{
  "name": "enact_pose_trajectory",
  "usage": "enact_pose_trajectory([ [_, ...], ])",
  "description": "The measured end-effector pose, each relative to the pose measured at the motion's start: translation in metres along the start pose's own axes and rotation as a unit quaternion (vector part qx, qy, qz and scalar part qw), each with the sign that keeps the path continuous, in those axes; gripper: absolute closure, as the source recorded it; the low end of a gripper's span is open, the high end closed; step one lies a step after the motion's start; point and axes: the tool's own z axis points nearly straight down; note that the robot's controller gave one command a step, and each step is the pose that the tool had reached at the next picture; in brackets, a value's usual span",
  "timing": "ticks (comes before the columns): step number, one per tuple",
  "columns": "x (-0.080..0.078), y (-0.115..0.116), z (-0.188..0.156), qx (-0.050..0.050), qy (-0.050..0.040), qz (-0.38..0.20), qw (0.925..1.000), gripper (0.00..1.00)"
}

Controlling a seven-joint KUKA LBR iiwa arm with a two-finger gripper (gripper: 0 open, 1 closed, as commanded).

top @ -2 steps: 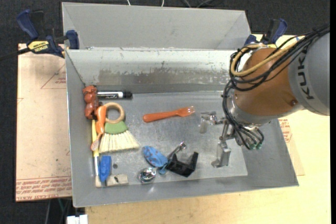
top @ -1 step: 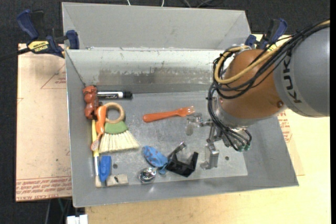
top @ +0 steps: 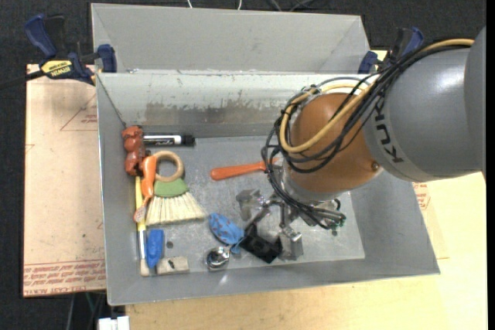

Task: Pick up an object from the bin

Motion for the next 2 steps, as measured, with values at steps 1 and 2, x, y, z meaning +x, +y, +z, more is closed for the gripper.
enact_pose_trajectory([
  [1,0.0019,-0.013,0.0331,0.004,-0.0023,-0.09,0.9959,0.0],
  [2,0.0034,-0.0208,0.0381,-0.001,-0.0022,-0.24,0.9708,1.0],
])
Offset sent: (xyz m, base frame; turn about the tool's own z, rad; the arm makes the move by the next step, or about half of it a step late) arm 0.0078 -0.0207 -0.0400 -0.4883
